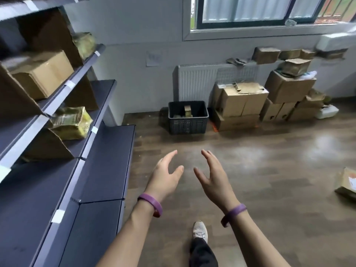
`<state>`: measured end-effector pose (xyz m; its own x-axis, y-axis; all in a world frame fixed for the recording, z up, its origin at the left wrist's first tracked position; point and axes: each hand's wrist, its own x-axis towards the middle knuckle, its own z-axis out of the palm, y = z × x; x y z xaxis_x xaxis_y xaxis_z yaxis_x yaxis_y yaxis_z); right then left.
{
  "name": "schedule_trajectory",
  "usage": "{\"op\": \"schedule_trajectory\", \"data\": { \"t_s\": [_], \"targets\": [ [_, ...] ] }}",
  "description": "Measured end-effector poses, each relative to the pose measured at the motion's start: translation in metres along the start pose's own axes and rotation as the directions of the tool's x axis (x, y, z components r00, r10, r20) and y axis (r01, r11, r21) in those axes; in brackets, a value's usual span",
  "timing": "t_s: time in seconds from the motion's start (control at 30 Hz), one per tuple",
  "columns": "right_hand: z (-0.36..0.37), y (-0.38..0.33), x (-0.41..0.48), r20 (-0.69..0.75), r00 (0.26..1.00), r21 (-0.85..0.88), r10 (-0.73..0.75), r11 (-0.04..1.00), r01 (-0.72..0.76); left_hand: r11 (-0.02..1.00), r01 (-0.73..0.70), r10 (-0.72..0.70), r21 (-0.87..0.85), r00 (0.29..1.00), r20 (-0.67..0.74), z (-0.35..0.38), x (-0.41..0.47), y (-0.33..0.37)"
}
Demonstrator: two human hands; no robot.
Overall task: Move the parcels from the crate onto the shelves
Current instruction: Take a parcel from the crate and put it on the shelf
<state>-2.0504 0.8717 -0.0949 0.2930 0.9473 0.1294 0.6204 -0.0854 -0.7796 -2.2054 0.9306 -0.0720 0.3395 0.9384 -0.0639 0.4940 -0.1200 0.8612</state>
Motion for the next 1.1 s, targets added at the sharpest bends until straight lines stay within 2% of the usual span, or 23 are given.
{"op": "schedule_trajectory", "data": {
  "t_s": [0.17,0.4,0.57,0.73,0.93,1.1],
  "targets": [
    [0.000,0.039,0.128,-0.002,1.000,0.066,0.023,0.998,-0.023,1.000,0.023,-0.023,0.021,1.000,0.008,0.016,0.122,0.005],
    [-0.012,0.058,0.313,0.075,0.997,0.081,0.023,0.996,-0.029,0.997,0.071,-0.070,0.016,0.996,-0.052,0.014,0.295,0.030],
    [-0.009,0.076,0.408,0.136,0.991,0.042,-0.002,0.999,-0.004,0.991,0.130,-0.132,-0.042,0.989,-0.072,0.021,0.382,0.038],
    [0.012,0.088,0.503,0.162,0.986,0.031,0.044,0.998,-0.050,0.987,0.145,-0.151,-0.075,0.985,-0.089,0.020,0.480,0.038],
    [0.038,0.105,0.629,0.149,0.987,0.006,0.054,0.998,-0.055,0.985,0.137,-0.142,-0.106,0.989,-0.047,0.014,0.622,0.019],
    [0.038,0.115,0.738,0.111,0.987,-0.044,0.119,0.992,-0.115,0.991,0.096,-0.095,-0.093,0.995,0.015,-0.002,0.749,0.020]
  ]
}}
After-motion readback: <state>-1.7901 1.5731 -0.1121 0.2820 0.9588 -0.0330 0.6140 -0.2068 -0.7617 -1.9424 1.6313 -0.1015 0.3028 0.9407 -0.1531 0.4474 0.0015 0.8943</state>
